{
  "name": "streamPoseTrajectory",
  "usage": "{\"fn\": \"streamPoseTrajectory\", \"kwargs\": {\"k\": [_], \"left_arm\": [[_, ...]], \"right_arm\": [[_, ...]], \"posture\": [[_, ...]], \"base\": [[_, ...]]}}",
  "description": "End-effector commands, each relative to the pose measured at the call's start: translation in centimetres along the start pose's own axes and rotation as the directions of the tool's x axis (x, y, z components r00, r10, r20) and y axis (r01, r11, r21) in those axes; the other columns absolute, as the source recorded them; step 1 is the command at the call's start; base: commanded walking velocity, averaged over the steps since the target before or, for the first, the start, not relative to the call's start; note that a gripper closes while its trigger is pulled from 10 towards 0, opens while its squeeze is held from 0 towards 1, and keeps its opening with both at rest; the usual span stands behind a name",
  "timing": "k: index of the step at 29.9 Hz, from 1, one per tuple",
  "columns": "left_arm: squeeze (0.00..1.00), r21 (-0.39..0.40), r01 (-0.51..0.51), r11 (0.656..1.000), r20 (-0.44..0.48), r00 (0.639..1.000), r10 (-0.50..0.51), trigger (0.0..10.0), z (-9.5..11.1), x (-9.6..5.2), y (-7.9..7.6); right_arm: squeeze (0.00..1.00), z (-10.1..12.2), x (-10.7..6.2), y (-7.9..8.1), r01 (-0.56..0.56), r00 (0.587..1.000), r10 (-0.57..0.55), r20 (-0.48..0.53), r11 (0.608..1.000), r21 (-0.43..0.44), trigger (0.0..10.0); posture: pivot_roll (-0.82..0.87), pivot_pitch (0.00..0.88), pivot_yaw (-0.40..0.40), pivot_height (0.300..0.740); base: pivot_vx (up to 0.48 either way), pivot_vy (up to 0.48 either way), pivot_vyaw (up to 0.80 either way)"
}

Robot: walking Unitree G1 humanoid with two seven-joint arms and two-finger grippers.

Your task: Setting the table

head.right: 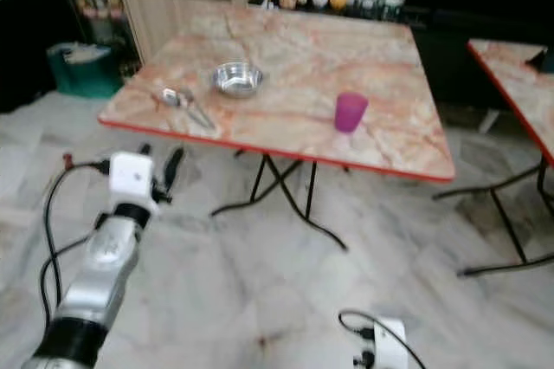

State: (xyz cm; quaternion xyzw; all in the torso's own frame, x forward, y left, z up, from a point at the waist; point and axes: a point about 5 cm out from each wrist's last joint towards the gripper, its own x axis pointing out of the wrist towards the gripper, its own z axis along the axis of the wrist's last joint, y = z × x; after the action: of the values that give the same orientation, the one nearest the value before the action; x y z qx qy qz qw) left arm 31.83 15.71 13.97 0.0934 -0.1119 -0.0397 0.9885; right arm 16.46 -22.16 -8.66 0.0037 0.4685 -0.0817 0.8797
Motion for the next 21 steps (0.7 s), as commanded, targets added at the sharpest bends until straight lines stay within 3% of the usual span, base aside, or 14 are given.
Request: {"fn": "streamPoseTrajectory", "kwargs": {"k": [1, 14, 21], "left_arm": [[0.00, -0.008, 0.018, 1.000, 0.014, 1.000, -0.018, 10.0, 0.34, 0.17, -0.78], [0.00, -0.010, 0.019, 1.000, 0.023, 1.000, -0.018, 10.0, 0.64, 0.33, -0.90], [0.00, -0.027, 0.050, 0.998, 0.029, 0.998, -0.050, 10.0, 0.72, 0.17, -1.31]], "right_arm": [[0.00, -0.44, -0.14, -0.83, 0.027, 1.000, -0.027, -0.013, 1.000, -0.004, 10.0], [0.00, -0.37, -0.12, -0.68, 0.024, 1.000, -0.024, -0.009, 1.000, 0.003, 10.0], [0.00, -0.36, -0.11, -0.66, 0.023, 1.000, -0.023, -0.010, 1.000, 0.002, 10.0]], "posture": [[0.11, 0.000, -0.052, 0.740], [0.12, 0.000, -0.050, 0.740], [0.12, 0.000, -0.047, 0.740]], "base": [[0.000, 0.364, 0.00], [0.000, 0.363, 0.00], [0.000, 0.000, 0.00]]}}
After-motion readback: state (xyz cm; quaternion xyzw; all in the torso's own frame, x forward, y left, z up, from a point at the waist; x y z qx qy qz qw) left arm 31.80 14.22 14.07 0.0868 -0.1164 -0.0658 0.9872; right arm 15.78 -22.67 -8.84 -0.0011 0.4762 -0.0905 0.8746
